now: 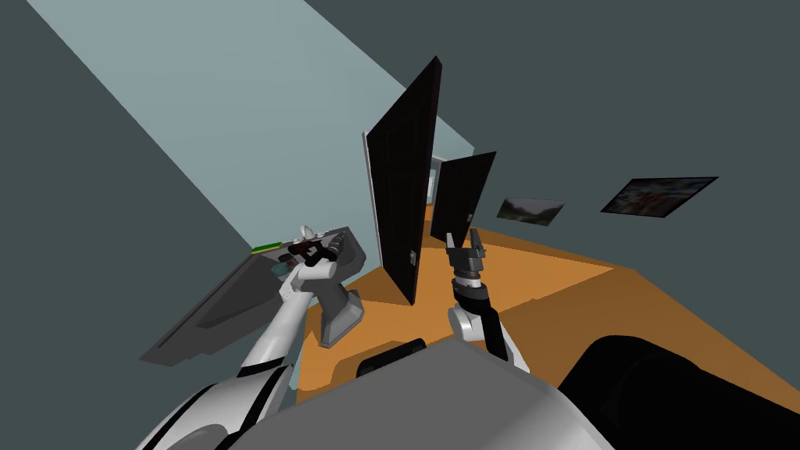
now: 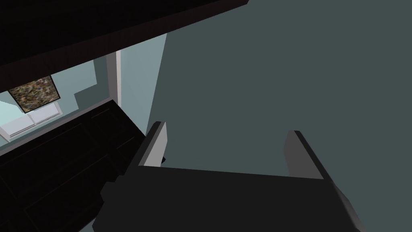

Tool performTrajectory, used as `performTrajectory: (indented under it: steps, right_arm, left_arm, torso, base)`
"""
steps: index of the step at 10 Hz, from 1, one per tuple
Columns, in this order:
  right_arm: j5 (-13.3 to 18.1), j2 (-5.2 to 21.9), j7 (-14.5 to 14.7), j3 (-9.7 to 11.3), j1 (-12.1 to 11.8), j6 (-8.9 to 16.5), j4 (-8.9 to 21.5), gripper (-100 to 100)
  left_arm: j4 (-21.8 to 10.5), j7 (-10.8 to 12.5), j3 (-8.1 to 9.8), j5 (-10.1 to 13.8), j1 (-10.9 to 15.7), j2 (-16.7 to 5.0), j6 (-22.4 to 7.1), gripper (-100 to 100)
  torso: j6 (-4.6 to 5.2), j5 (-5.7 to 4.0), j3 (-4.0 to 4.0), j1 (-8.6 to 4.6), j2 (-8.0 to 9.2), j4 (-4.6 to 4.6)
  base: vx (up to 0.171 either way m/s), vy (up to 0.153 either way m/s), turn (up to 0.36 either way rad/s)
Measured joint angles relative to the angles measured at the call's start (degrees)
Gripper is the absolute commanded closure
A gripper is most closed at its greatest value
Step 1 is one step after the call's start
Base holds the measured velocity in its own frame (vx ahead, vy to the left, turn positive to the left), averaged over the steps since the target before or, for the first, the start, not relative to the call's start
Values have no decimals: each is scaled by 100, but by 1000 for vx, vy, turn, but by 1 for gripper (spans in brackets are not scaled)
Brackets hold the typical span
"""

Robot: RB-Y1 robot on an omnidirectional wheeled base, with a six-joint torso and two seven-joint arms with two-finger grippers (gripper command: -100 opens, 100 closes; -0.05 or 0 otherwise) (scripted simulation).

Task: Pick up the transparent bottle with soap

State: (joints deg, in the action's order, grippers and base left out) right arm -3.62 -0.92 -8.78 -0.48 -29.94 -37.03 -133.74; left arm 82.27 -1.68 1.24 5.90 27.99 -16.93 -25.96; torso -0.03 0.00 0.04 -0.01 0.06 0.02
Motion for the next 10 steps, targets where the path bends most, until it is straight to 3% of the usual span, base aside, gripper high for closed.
performTrajectory:
  steps: [7,10]
  right_arm:
    - [0,0,0,0,0,0,0,0]
    - [0,0,0,0,0,0,0,0]
  left_arm:
    - [-1182,-110,50,208,1009,-152,-1070,-100]
    - [-1655,-160,74,322,1316,-242,-1485,-100]
  torso:
    - [-1,0,-5,3,-9,-2]
    - [-1,2,-8,5,-13,-4]
  base:
    - [-6,1,22]
    - [12,9,31]
